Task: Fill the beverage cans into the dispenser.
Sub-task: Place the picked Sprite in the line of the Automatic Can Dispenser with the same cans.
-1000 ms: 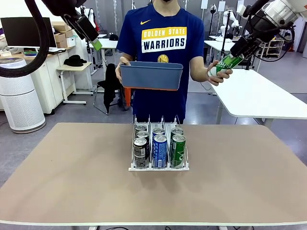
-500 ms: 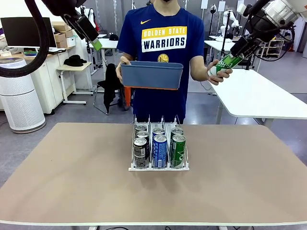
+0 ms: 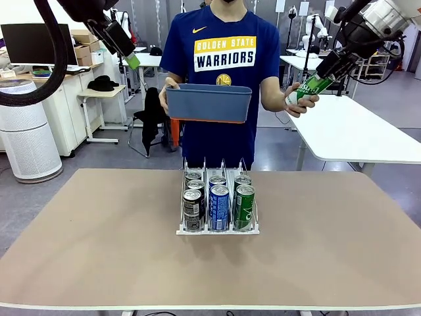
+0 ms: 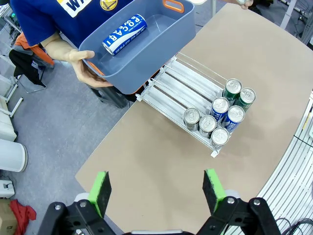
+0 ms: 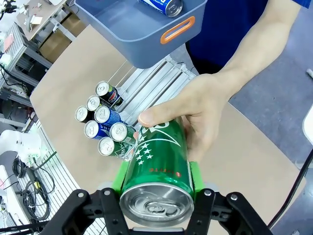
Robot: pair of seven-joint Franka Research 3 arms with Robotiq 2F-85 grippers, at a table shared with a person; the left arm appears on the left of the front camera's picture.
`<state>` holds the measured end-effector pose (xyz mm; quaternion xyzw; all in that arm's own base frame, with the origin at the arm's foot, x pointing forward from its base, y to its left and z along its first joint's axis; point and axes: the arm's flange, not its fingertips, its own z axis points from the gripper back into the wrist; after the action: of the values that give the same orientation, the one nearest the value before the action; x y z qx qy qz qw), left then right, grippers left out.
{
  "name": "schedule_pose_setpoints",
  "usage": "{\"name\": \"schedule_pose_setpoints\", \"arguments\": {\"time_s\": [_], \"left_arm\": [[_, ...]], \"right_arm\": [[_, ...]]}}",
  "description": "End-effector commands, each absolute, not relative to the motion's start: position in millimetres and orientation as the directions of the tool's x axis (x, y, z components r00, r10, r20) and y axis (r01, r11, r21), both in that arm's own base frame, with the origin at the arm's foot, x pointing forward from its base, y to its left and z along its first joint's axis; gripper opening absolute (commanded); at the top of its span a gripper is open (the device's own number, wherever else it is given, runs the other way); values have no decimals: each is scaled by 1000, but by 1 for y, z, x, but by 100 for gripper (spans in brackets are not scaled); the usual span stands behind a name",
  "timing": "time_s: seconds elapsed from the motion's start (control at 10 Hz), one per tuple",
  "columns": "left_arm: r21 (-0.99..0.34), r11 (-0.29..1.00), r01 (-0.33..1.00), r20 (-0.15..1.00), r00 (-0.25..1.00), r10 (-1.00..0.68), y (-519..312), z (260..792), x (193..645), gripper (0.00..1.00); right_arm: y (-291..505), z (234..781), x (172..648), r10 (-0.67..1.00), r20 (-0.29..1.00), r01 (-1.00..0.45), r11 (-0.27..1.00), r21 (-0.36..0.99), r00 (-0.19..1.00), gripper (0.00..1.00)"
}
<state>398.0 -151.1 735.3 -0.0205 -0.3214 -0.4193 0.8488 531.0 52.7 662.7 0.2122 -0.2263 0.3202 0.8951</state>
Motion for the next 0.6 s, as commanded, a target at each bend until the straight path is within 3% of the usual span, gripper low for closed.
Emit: {"name": "schedule_pose_setpoints", "arguments": {"time_s": [0.0,0.5], "left_arm": [[234,648,725,562,442,-699,-150,735,398,100],[234,648,725,562,442,-699,-150,735,398,100]], "right_arm": [[53,664,530,478,541,-671,703,237,692,0],[53,664,530,478,541,-671,703,237,692,0]]}}
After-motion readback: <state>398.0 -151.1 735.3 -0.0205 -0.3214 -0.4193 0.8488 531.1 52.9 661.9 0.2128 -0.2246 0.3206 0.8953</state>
